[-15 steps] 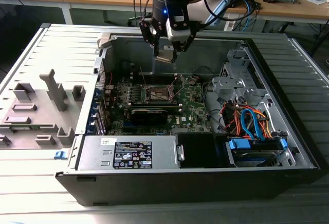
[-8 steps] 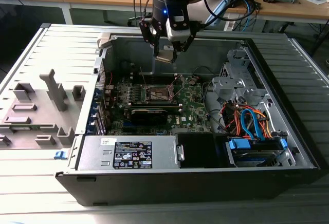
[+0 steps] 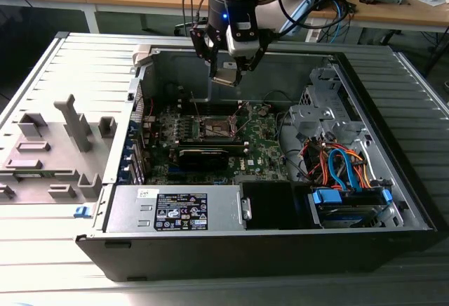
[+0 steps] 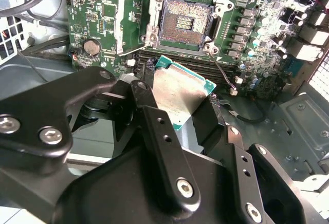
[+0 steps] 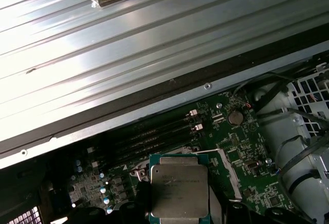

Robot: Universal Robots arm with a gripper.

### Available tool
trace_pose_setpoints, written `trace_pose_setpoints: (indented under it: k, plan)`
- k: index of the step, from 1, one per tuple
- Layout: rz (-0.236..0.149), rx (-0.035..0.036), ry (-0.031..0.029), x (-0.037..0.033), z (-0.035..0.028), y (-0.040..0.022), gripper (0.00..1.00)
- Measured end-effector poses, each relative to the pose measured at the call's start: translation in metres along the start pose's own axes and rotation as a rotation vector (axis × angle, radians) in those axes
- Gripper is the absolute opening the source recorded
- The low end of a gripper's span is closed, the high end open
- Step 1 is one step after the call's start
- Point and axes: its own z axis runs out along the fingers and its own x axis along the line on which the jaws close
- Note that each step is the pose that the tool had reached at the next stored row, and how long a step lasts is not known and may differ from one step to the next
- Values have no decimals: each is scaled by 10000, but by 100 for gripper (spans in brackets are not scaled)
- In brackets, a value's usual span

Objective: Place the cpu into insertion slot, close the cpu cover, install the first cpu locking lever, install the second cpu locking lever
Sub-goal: 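Place the cpu into insertion slot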

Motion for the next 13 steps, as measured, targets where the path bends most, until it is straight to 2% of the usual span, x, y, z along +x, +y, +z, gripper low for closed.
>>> trace_pose_setpoints:
  k: [13]
  plan:
    - [66, -1, -6, 0, 2, 0, 54]
